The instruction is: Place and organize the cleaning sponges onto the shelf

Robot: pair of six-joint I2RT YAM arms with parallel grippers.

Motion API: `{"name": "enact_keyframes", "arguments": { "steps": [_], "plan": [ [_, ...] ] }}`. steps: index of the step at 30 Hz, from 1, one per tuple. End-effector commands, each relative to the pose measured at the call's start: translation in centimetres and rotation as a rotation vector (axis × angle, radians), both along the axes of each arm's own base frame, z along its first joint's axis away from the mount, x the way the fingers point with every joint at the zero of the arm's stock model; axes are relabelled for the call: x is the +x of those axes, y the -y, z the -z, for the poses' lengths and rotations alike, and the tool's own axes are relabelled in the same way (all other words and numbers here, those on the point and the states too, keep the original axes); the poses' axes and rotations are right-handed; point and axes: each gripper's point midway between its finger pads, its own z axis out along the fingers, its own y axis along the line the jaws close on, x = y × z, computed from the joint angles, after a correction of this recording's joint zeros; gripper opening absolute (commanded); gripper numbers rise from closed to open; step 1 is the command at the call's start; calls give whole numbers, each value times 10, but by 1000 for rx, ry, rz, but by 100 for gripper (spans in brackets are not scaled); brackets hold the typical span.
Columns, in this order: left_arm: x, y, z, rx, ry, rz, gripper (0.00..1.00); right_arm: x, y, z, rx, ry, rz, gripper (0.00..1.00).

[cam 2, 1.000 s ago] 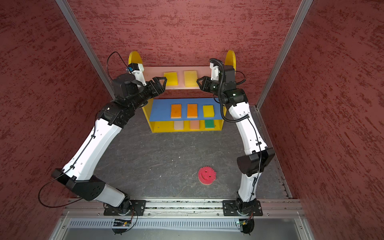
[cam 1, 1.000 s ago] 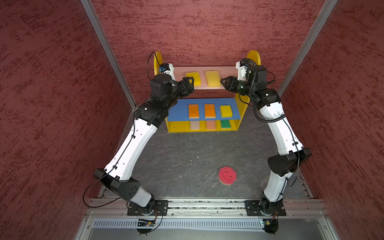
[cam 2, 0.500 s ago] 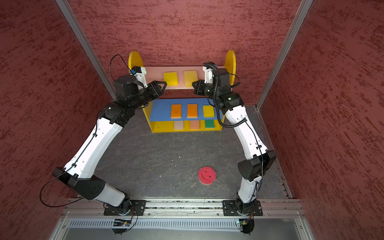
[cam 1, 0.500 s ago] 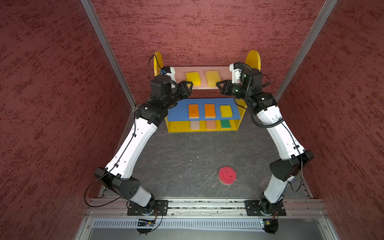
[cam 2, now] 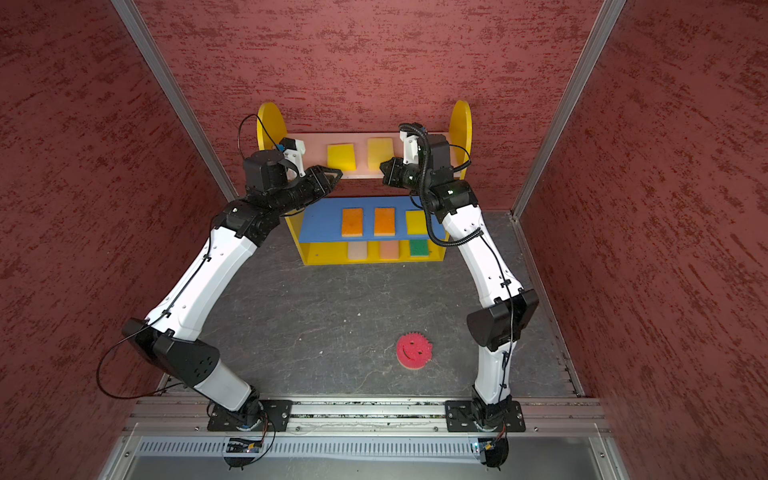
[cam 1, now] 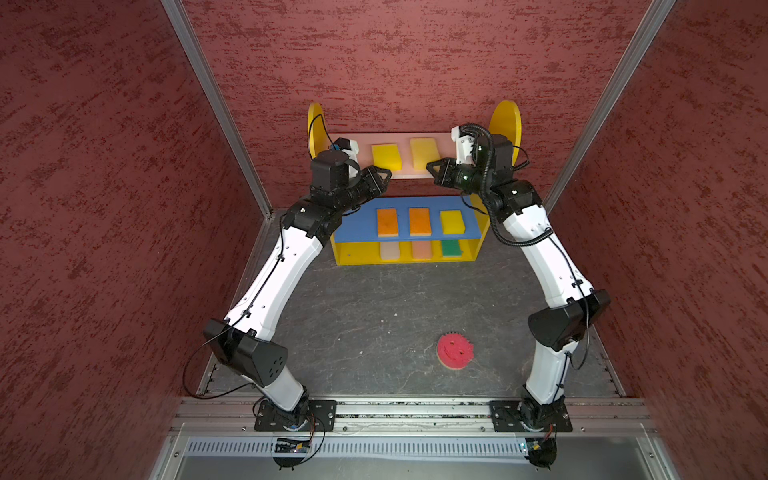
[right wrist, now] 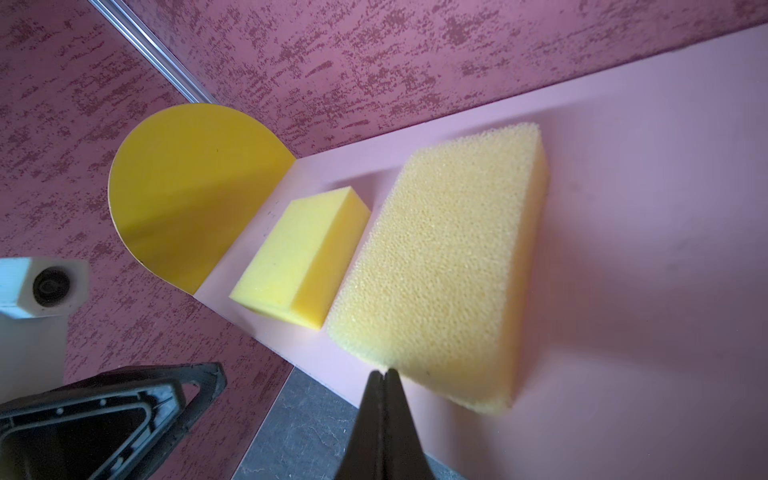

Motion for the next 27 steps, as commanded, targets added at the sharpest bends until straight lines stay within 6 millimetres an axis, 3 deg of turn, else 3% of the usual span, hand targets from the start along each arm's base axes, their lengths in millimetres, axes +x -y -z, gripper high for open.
{"name": "enact_keyframes", "arguments": {
  "steps": [1,10,21,27],
  "plan": [
    [6,0,-5,-29,21,10,36,-2,-5,-4,12,2,-16,0],
    [11,1,-10,-46,31,20,36,-21,2,-11,-3,20,-21,0],
    [17,-3,-16,-52,60,2,35,-62,53,-12,-79,75,151,0],
    [23,-4,-20,-58,75,-3,36,-67,63,-5,-86,67,180,0]
  ]
}}
